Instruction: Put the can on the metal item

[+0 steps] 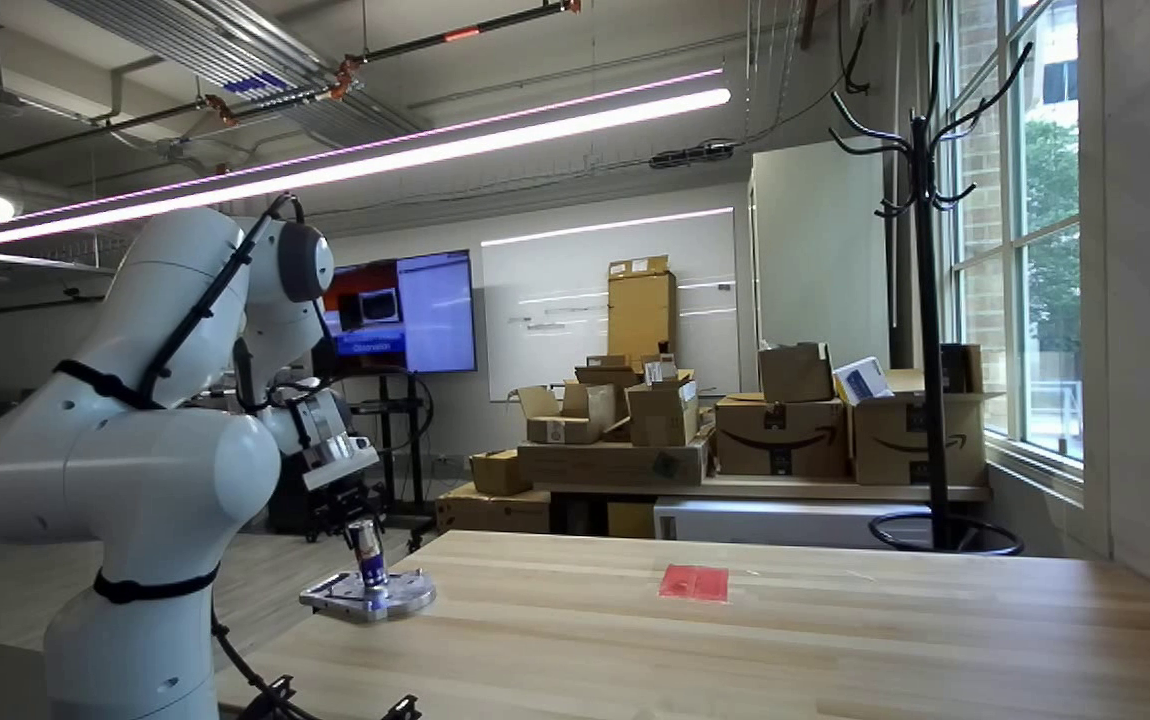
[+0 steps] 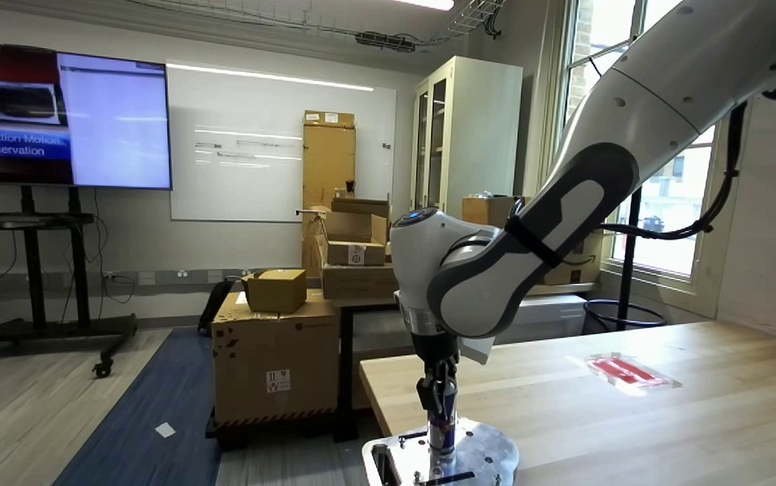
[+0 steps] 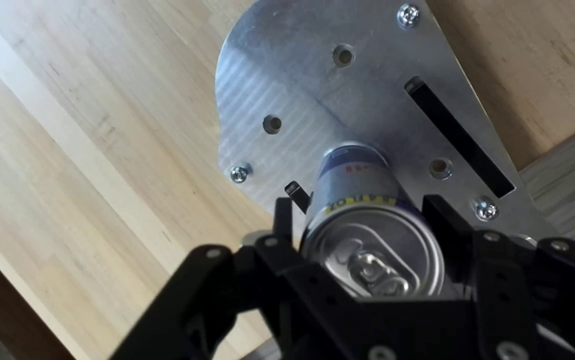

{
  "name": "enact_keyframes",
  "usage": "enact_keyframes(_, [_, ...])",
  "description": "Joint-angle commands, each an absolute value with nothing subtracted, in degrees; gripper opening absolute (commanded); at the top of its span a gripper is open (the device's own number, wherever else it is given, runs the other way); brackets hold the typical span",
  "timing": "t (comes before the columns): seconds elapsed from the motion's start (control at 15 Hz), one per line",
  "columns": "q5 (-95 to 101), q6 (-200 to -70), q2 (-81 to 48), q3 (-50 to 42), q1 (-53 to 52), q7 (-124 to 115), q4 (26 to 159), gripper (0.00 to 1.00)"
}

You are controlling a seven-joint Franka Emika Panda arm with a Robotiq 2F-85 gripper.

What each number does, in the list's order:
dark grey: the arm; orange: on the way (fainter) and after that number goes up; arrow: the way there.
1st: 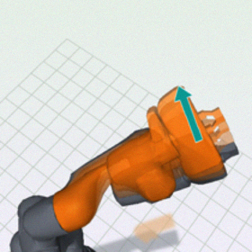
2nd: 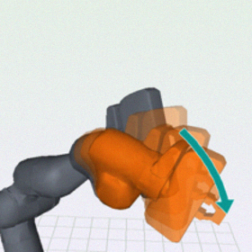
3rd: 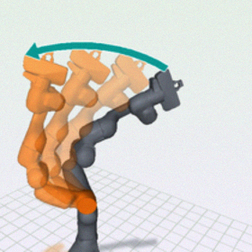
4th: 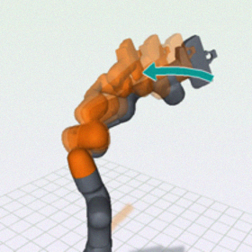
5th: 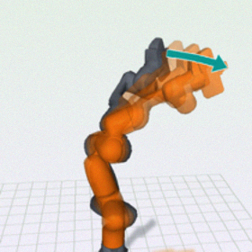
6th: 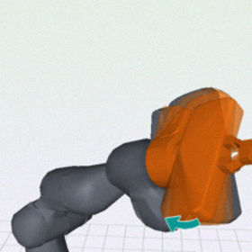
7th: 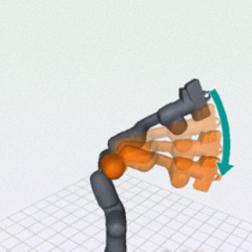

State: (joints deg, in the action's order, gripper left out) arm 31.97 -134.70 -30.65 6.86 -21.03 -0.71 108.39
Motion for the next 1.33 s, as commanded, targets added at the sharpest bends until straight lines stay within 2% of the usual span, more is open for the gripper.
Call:
enact_keyframes(0.0, [29.98,-130.88,-31.81,7.42,-20.82,1.95,106.28,0.99])
enact_keyframes(0.53, [30.26,-127.86,-29.66,7.07,-20.94,1.31,106.74,1.0])
enact_keyframes(1.27, [36.74,-122.64,-17.23,2.14,-18.72,-5.22,111.47,1.0])
